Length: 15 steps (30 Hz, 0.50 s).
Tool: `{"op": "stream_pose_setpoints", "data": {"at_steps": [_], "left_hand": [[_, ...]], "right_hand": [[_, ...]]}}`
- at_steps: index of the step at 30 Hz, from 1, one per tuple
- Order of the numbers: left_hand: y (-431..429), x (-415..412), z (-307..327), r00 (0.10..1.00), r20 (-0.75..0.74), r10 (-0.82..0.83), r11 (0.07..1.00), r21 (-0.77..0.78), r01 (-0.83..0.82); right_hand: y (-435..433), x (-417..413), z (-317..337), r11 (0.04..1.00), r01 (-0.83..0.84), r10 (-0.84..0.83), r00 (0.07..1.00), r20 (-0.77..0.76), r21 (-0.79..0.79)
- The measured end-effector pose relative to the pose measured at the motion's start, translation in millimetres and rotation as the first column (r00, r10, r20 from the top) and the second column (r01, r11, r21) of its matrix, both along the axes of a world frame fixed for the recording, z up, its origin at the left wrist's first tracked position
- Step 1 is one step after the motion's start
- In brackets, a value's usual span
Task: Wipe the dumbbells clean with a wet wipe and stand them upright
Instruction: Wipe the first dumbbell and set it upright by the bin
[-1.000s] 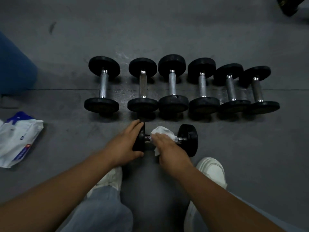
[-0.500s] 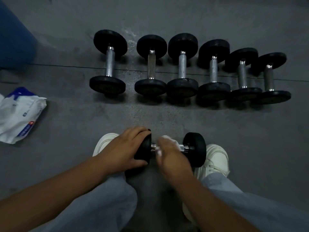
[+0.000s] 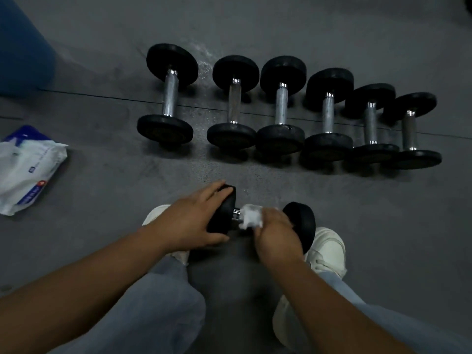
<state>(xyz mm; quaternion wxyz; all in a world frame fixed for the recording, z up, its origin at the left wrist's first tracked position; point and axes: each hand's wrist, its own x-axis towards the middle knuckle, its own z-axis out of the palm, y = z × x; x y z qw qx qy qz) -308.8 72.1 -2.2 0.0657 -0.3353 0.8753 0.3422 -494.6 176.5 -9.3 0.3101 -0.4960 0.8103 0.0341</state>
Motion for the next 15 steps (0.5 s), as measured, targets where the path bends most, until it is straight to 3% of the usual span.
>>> {"op": "stream_pose_setpoints", "data": {"at_steps": [2,4,7,9,11,12,15], "left_hand": [[-14,-7,-4,0.993,0.105,-0.047,0.997,-0.047,0.053],[-28,-10,-2,0.995,0.091,-0.049,0.996,-0.076,0.056],[-24,-13,3,0.992,-0.127,0.027,0.987,-0.156,-0.047],[-14,-19,0,0.980,-0.199,0.021,0.972,-0.226,-0.067],[-16,-25,-5,0.997,-0.047,-0.059,0.974,-0.224,0.047],[-22,-29,-7,0.992,0.063,-0.105,0.965,-0.234,0.117],[-43,-39,-10,0.963,0.226,-0.143,0.929,-0.306,0.210]], "right_hand": [[-8,2,0,0.999,-0.048,0.048,0.999,-0.009,-0.005],[-13,7,-1,0.984,-0.173,0.175,0.983,0.059,-0.047],[-29,-12,-6,1.000,0.011,-0.010,0.999,-0.035,0.024],[-34,-13,-6,0.999,-0.052,0.051,0.997,-0.056,-0.010],[-35,-7,-5,0.969,-0.213,0.216,0.976,0.013,-0.127],[-37,-9,-4,0.967,-0.214,0.218,0.976,0.015,-0.135],[-48,-23,-8,0.999,-0.019,0.014,0.996,-0.087,-0.050]]}}
